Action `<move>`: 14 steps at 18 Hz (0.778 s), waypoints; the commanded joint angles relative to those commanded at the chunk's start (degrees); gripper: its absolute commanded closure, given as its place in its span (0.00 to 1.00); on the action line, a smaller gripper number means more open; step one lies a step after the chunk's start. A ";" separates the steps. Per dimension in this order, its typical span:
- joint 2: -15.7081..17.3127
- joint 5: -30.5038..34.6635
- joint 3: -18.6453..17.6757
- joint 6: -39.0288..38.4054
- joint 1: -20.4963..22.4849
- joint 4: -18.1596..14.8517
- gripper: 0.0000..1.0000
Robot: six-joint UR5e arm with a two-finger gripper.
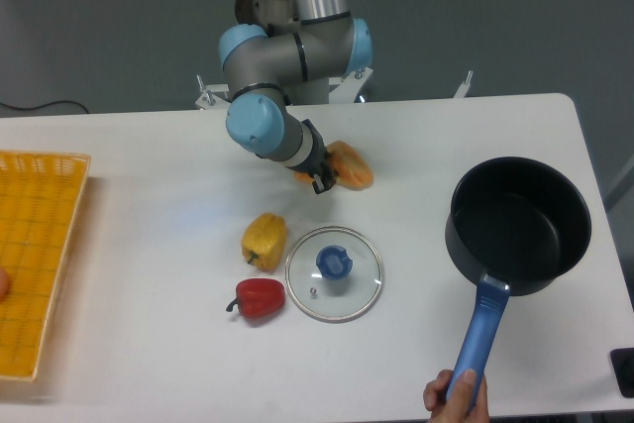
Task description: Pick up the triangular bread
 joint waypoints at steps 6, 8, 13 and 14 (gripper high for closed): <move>0.96 0.00 2.36 -0.62 0.26 -2.89 0.91; 1.93 -0.09 4.73 -0.62 0.44 -6.92 0.91; 4.04 -3.59 7.73 -0.70 1.40 -9.49 0.91; 4.74 -4.82 8.43 -0.70 1.75 -9.58 0.91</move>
